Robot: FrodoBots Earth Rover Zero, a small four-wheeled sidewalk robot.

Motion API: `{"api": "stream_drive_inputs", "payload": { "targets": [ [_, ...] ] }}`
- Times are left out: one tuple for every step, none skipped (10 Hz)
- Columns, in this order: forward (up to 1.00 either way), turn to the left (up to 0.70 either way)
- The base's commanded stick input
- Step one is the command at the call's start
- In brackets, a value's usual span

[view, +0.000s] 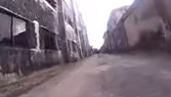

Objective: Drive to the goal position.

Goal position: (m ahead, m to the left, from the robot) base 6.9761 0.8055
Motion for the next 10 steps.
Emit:
{"api": "stream_drive_inputs", "payload": {
  "targets": [
    [1.00,0.00],
    [1.00,0.00],
    [1.00,0.00],
    [1.00,0.00],
    [1.00,0.00],
    [1.00,0.00],
    [1.00,0.00],
    [1.00,0.00],
    [1.00,-0.03],
    [1.00,-0.07]
  ]
}}
